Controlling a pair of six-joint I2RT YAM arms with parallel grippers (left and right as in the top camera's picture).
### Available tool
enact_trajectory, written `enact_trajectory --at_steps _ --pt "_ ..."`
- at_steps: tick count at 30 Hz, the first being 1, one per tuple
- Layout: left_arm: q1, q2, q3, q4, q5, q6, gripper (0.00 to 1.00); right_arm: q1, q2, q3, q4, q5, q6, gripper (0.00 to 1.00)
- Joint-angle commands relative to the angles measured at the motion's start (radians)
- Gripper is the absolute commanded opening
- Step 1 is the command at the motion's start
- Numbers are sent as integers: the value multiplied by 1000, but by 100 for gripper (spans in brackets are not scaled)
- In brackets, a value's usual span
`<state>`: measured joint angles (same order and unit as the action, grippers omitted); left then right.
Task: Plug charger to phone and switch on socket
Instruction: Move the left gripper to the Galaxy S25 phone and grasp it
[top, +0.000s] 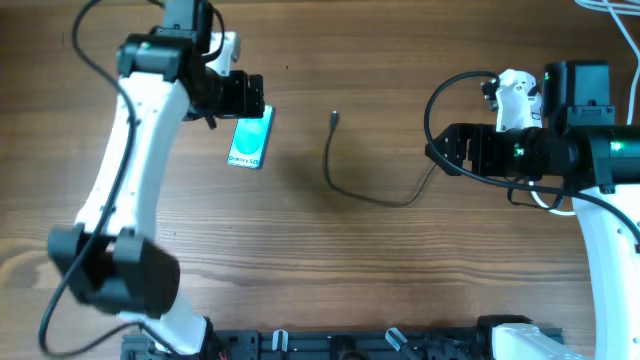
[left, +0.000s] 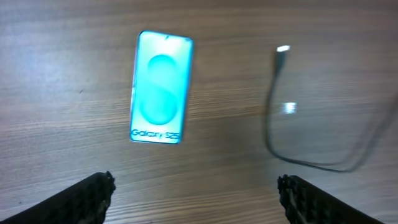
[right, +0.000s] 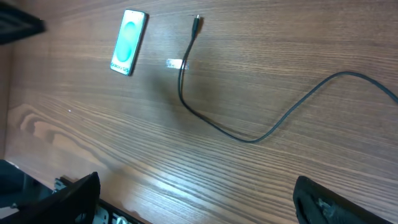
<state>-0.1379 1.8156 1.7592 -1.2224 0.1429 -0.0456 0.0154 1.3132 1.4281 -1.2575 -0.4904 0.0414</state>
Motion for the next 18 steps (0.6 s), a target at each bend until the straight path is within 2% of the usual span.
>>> enact_trajectory --at_steps 1,4,8,12,18 --pt "-5 119 12 3 -82 4 91 0 7 19 -1 -17 11 100" --pt "-8 210 12 13 -82 -11 87 0 7 19 -1 -16 11 100" --pt "-22 349 12 35 -127 -11 87 0 7 19 0 -16 10 100" --pt "-44 403 11 73 -187 -11 88 0 7 19 0 -16 10 100" --pt "-50 429 5 135 -183 -41 90 0 7 19 -15 3 7 99"
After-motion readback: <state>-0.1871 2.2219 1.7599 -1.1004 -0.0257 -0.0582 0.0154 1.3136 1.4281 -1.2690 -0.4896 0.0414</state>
